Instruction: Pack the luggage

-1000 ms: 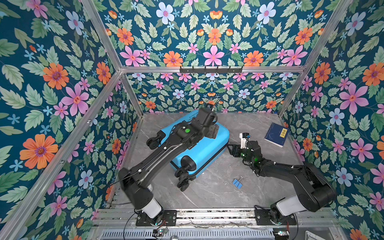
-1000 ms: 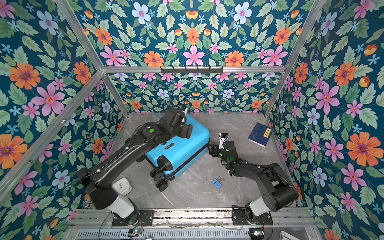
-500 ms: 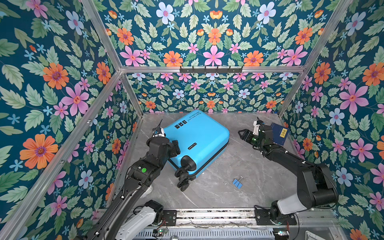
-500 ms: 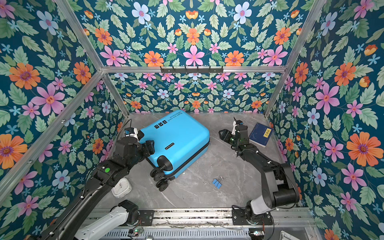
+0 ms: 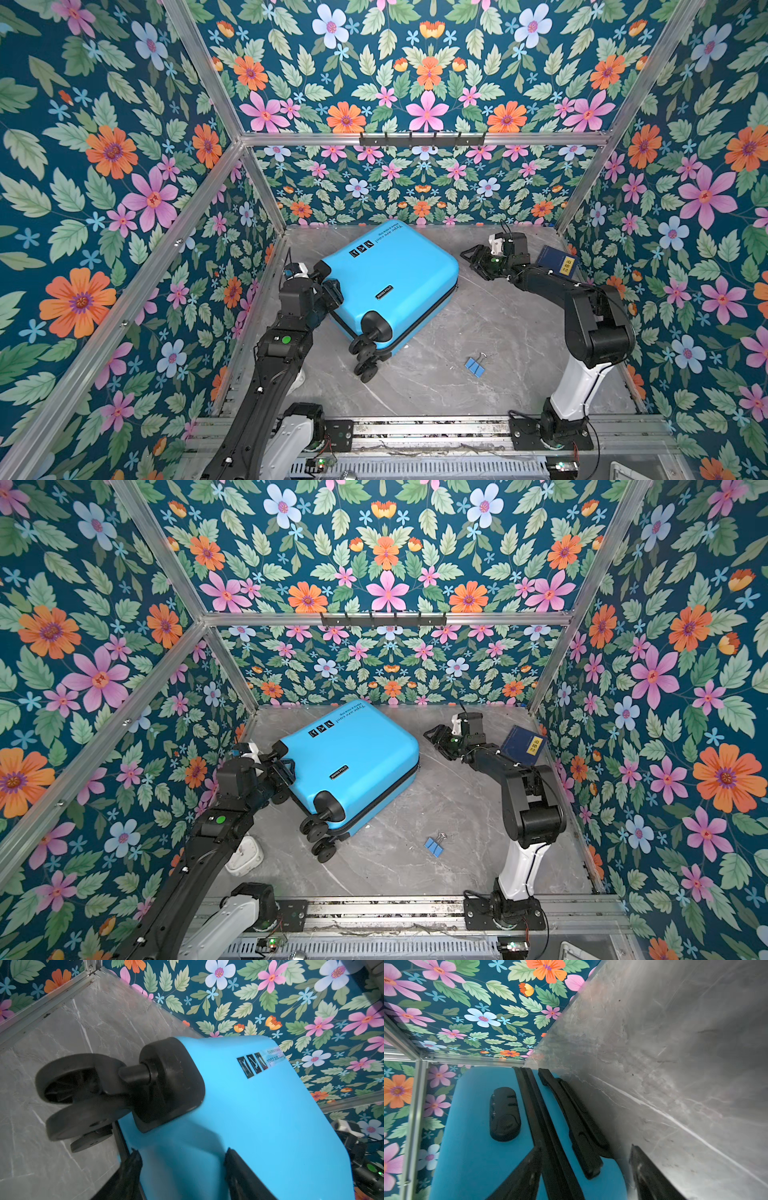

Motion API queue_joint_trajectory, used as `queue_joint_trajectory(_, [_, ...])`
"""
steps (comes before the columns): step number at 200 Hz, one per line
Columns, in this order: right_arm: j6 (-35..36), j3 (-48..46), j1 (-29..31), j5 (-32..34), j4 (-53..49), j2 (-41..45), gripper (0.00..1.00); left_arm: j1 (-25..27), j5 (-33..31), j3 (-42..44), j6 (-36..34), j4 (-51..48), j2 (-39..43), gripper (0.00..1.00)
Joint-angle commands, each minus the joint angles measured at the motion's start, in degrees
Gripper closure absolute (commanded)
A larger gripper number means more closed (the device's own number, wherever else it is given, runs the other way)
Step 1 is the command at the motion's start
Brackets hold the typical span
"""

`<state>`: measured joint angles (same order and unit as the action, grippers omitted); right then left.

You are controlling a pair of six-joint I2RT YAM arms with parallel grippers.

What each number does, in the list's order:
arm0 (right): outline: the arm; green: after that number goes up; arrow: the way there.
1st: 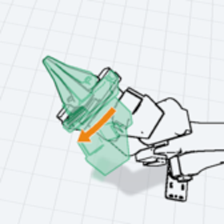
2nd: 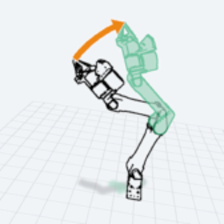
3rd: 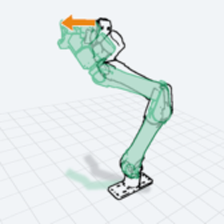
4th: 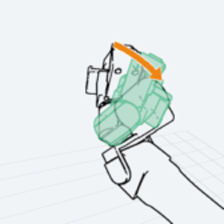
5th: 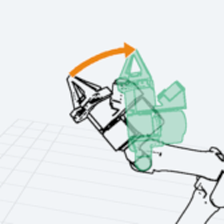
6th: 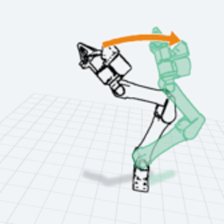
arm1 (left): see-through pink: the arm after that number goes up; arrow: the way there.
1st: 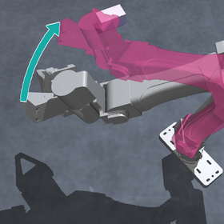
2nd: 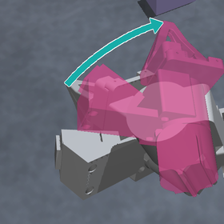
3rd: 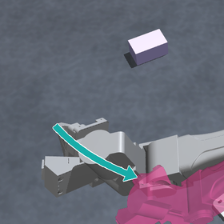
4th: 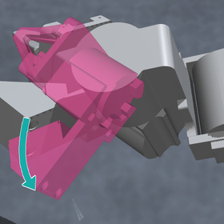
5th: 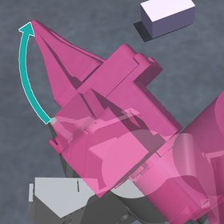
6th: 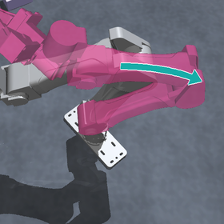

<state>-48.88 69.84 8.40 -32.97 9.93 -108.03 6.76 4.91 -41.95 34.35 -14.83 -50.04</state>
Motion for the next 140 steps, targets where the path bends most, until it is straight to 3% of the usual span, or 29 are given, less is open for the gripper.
queue_joint_trajectory(1, [-4.1,1.3,0.1,-5.6,4.0,-1.8,0.37,-3.3,2.1,1.0,-0.7,-1.0,-2.1,0.39])
queue_joint_trajectory(48, [-6.0,-1.1,1.7,-7.2,8.7,-1.9,0.39,-6.5,3.9,0.8,-1.4,3.8,-7.4,0.41])
queue_joint_trajectory(140, [-9.0,-13.3,4.2,-3.3,15.4,5.7,0.41,-7.1,6.2,-2.8,-3.6,10.3,-18.3,0.42])
